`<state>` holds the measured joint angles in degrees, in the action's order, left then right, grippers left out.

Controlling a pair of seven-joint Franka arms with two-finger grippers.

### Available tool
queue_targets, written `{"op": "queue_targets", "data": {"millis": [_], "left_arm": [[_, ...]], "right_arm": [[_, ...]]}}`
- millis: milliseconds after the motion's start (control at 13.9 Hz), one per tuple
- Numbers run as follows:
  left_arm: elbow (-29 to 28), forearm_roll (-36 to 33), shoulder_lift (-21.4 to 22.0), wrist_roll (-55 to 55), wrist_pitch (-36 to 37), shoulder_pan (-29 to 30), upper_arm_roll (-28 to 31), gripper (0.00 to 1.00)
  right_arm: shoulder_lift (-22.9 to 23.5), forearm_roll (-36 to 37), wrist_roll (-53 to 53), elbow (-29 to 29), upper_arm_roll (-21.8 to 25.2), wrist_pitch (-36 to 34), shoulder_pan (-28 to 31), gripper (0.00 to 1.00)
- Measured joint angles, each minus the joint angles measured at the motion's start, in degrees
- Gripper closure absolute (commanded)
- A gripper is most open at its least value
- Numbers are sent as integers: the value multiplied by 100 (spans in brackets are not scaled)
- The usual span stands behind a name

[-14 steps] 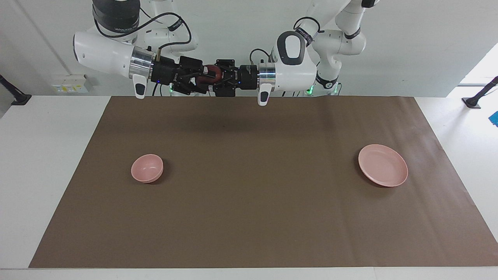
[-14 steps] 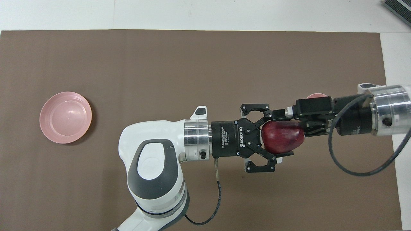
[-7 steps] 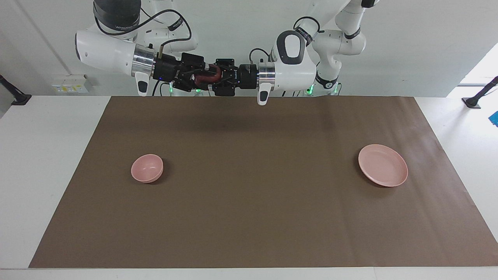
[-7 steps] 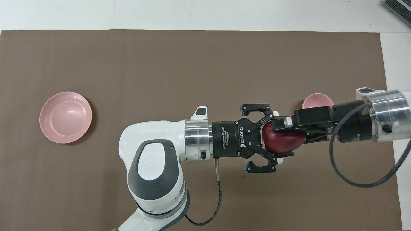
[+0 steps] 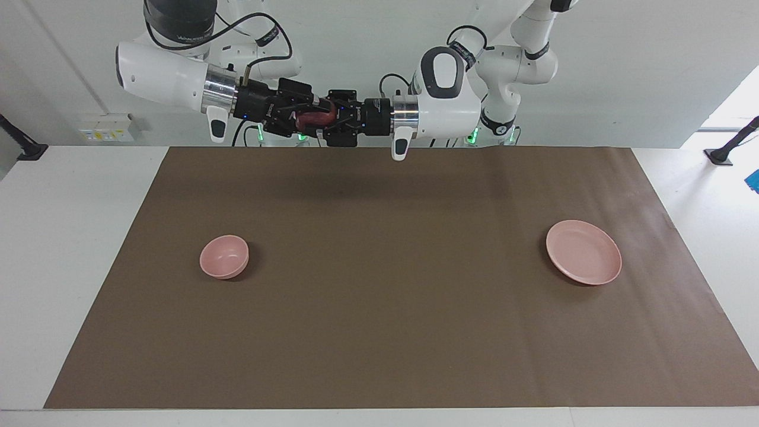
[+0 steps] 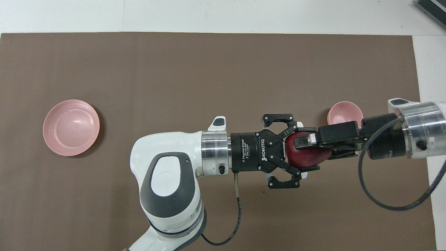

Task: Move apple from plate to bowl
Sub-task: 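Open the left gripper while the right gripper pulls the apple away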

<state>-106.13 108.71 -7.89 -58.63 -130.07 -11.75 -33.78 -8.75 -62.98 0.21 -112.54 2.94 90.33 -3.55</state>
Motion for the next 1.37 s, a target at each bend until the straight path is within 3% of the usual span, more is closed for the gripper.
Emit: {"op": "queue_targets", "data": {"millis": [216,288,360,576,863,1151,1367], "left_arm": [[9,0,-2,-51,0,0,-2,100],[16,0,-2,-68,0,0,-1,19],[24,0,-2,-76,0,0,-1,0],[142,0,3,-73,-6,0,-3,0],[214,-66,3,-71,-81,25,54,0],[219,-885,1,-71,-107,173,179,0],[215,-1844,-26,-70,-107,308,194,0]], "right_arm": [[-4,1,102,9,0,0,-1,100],[-4,2,127,19,0,0,-1,100],[-4,3,144,31,-1,0,-2,100],[-2,50,293,62,1,9,25,100],[4,693,245,94,14,-114,429,100],[53,2344,-319,200,36,-141,748,100],[187,3692,-698,264,18,249,740,100]]}}
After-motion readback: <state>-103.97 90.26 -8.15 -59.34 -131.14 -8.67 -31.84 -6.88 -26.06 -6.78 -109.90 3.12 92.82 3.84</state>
